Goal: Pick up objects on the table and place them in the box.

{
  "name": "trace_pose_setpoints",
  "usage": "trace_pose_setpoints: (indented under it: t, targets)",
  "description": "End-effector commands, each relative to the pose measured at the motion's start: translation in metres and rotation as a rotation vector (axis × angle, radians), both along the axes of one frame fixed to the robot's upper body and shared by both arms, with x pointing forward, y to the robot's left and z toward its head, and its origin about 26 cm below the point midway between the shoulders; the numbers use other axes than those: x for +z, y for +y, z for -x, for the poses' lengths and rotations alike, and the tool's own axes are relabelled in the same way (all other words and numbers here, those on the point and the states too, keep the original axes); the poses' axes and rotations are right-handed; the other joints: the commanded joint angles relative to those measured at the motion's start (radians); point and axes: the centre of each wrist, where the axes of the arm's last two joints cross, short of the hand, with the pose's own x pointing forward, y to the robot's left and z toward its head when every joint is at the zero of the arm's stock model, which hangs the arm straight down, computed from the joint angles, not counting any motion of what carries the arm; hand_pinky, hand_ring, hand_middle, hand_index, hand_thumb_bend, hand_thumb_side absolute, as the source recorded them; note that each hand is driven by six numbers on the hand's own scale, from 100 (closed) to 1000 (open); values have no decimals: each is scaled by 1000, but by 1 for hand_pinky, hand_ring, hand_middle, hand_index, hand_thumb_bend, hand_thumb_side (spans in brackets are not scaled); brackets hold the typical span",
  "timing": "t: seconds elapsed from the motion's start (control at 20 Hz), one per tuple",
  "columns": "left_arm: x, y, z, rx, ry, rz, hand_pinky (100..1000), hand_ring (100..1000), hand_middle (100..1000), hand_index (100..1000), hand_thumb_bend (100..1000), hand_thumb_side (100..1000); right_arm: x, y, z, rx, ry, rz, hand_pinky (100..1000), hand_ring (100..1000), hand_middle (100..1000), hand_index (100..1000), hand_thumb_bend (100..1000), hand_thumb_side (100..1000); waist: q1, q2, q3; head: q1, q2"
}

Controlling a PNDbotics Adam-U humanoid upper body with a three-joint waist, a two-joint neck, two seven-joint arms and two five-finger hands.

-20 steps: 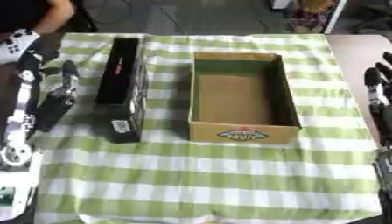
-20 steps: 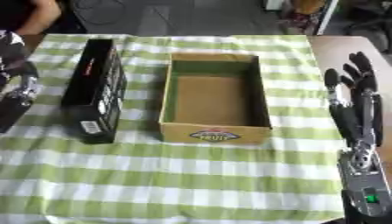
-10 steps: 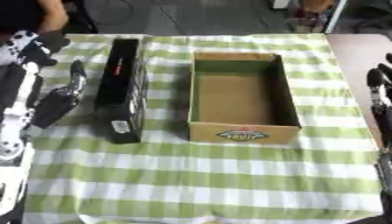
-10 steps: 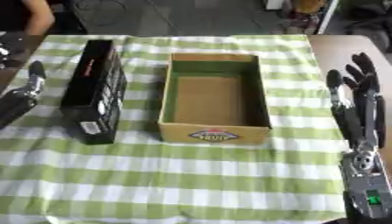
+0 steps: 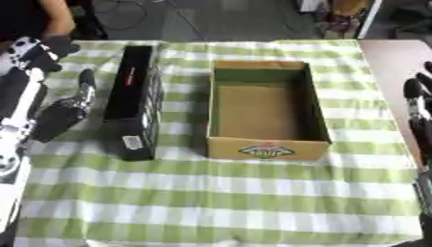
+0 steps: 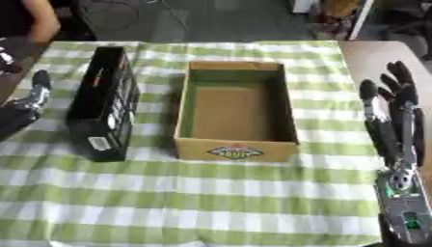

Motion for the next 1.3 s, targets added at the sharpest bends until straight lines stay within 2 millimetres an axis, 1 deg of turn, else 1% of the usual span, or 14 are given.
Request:
trace_pose_setpoints:
  t: [0.05,0.1,0.15,0.2,0.3,0.4,0.5,0.75,0.9,1.1,1.2,1.3]
  targets:
    - [8,-6,3,32,-52,44,787,858,897,857,636,665,7,-5,1,-3,-18,24,886,920,939,1000,521,740,1,-11,1,0,-15]
    - [7,-10,3,47,-59,69,796,850,889,844,645,666,7,-5,1,-3,-18,25,886,920,939,1000,521,739,1,-11,1,0,-16]
    - [6,-12,4,78,-70,111,794,826,848,797,706,650,7,-5,1,-4,-18,25,886,919,939,1000,522,738,1,-10,2,-1,-18]
    - [4,-16,5,119,-85,156,812,831,852,799,767,636,7,-5,1,-4,-18,25,887,920,939,1000,522,737,1,-10,3,-1,-20]
    - [1,-23,8,227,-122,209,861,852,855,789,809,603,7,-5,1,-4,-17,26,887,920,939,1000,522,738,1,-9,3,-1,-24]
    - [-3,-33,10,301,-134,228,888,856,851,776,794,585,7,-5,0,-3,-17,27,887,920,939,1000,523,737,1,-8,4,0,-27]
    - [-6,-41,11,345,-129,253,895,857,846,761,792,583,7,-5,0,-4,-17,27,887,920,939,1000,522,739,1,-7,4,0,-30]
    - [-9,-52,13,363,-123,298,895,851,830,751,776,585,7,-5,0,-4,-17,28,887,920,939,1000,522,739,1,-5,3,1,-36]
    - [-10,-53,12,360,-112,297,895,849,828,745,763,588,7,-5,0,-4,-18,28,887,920,939,1000,522,740,1,-5,4,1,-37]
    - [-9,-50,11,380,-100,286,899,848,827,748,738,603,7,-6,1,-7,-16,29,887,920,939,1000,521,740,3,-6,4,1,-37]
    - [-11,-48,9,391,-73,276,901,852,832,761,730,604,6,-7,1,-8,-13,33,888,920,939,1000,521,740,6,-8,6,1,-37]
    - [-17,-43,6,404,-18,266,906,861,845,778,717,609,5,-10,2,-12,-7,40,888,920,939,1000,522,739,13,-12,10,-2,-37]
